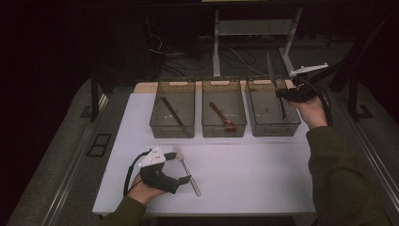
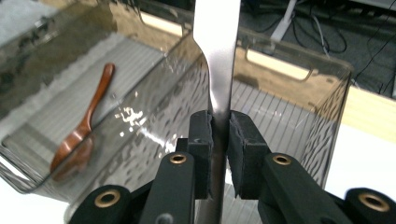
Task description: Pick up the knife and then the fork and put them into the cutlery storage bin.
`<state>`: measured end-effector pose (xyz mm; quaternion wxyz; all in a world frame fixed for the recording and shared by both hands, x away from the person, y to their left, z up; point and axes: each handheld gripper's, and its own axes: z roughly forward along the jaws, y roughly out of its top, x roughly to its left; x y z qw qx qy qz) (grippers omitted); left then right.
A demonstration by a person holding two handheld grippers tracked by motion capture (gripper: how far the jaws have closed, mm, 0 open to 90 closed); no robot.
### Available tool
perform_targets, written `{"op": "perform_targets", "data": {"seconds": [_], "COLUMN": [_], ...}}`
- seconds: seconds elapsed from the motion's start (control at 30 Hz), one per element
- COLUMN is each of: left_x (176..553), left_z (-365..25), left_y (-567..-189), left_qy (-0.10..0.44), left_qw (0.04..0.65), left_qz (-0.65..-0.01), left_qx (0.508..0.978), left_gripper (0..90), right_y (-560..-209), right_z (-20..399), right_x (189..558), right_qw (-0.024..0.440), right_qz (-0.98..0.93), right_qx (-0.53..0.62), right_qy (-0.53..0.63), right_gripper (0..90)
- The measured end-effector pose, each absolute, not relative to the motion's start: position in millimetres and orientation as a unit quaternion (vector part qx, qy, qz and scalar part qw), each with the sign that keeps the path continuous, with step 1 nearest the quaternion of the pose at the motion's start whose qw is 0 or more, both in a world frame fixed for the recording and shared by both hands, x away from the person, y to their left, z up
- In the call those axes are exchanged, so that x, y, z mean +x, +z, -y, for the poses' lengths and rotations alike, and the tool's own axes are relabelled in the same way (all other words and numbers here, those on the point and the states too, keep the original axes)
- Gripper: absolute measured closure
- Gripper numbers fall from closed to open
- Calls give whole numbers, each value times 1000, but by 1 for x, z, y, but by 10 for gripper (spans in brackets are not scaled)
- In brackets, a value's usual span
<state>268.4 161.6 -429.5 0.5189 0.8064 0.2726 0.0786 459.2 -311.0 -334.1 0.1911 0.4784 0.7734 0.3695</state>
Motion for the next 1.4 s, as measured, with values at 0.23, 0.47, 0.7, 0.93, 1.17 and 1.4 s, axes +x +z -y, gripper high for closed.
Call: {"op": "perform_targets", "data": {"seconds": [0.23, 0.47, 0.7, 0.93, 1.17, 1.4], "left_x": [268, 268, 269, 268, 268, 268], "left_z": [-162, -161, -161, -161, -161, -161], "left_y": [-429, -429, -430, -429, -429, -429], "left_qy": [77, 77, 77, 77, 75, 76], "left_qw": [520, 518, 518, 518, 517, 517], "left_qz": [-271, -270, -270, -269, -268, -268], "left_qx": [807, 808, 808, 809, 809, 809], "left_gripper": [0, 0, 0, 0, 0, 0], "right_y": [-350, -362, -376, -385, -394, -395], "right_z": [314, 317, 318, 315, 310, 306], "right_x": [463, 465, 469, 472, 477, 479], "right_qw": [182, 174, 163, 154, 148, 145], "right_qz": [-787, -805, -822, -833, -842, -834], "right_qx": [484, 480, 475, 474, 472, 482], "right_qy": [336, 304, 269, 239, 214, 227], "right_gripper": [787, 786, 786, 786, 785, 704]}}
